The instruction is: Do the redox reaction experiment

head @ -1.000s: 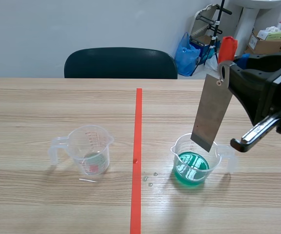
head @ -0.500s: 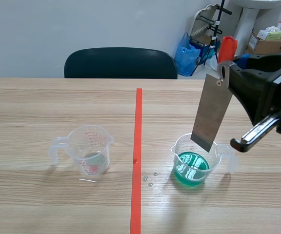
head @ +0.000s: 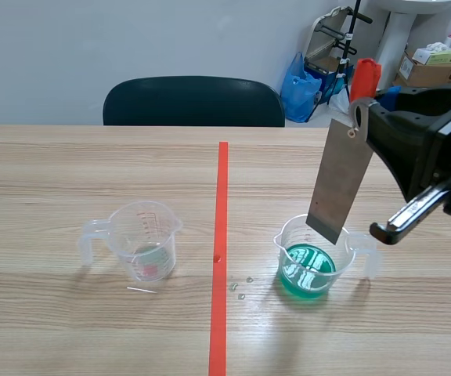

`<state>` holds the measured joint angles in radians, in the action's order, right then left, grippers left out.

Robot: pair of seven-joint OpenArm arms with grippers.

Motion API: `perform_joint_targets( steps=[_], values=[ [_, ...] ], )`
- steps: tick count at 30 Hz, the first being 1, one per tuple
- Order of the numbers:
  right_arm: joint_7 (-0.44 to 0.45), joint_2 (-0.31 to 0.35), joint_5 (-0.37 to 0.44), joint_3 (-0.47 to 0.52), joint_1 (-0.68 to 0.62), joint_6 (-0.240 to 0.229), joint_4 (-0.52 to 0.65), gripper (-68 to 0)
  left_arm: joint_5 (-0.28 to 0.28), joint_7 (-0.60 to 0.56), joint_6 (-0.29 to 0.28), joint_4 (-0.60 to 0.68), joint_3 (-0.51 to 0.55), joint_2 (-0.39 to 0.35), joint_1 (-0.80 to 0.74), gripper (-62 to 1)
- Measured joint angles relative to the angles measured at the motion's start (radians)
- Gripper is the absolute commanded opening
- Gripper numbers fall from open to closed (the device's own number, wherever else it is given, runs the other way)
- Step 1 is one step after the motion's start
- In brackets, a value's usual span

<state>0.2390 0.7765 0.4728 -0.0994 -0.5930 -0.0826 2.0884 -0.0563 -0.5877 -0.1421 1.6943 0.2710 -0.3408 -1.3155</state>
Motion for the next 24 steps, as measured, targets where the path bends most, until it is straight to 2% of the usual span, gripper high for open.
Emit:
perform_joint_targets(
  steps=[8, 12, 13, 16, 17, 19, 22, 24],
  values=[
    [0.0, 0.0, 0.0, 0.0, 0.0, 0.0, 0.0, -66.2, 0.0, -0.001, 0.0, 0.0, 0.0, 0.0, 0.0, 1.4],
    [0.0, 0.0, 0.0, 0.0, 0.0, 0.0, 0.0, -66.2, -0.007, -0.051, 0.022, 0.0, 0.0, -0.011, 0.0, 1.4],
    [0.0, 0.0, 0.0, 0.0, 0.0, 0.0, 0.0, -66.2, -0.008, -0.05, 0.02, 0.0, 0.0, -0.021, 0.0, -3.4],
    [0.0, 0.0, 0.0, 0.0, 0.0, 0.0, 0.0, -66.2, -0.053, -0.05, 0.022, 0.0, 0.0, -0.066, 0.0, -31.9],
    [0.0, 0.0, 0.0, 0.0, 0.0, 0.0, 0.0, -66.2, -0.076, -0.05, 0.019, 0.0, 0.0, -0.087, 0.003, -39.3],
    [0.0, 0.0, 0.0, 0.0, 0.0, 0.0, 0.0, -66.2, -0.093, -0.035, 0.012, 0.0, 0.0, -0.134, 0.025, -45.9],
    [0.0, 0.0, 0.0, 0.0, 0.0, 0.0, 0.0, -66.2, -0.108, 0.002, -0.043, 0.0, 0.0, -0.214, 0.114, -57.2],
    [0.0, 0.0, 0.0, 0.0, 0.0, 0.0, 0.0, -66.2, -0.161, 0.063, -0.072, 0.0, -0.013, -0.274, 0.194, -58.4]
  ],
)
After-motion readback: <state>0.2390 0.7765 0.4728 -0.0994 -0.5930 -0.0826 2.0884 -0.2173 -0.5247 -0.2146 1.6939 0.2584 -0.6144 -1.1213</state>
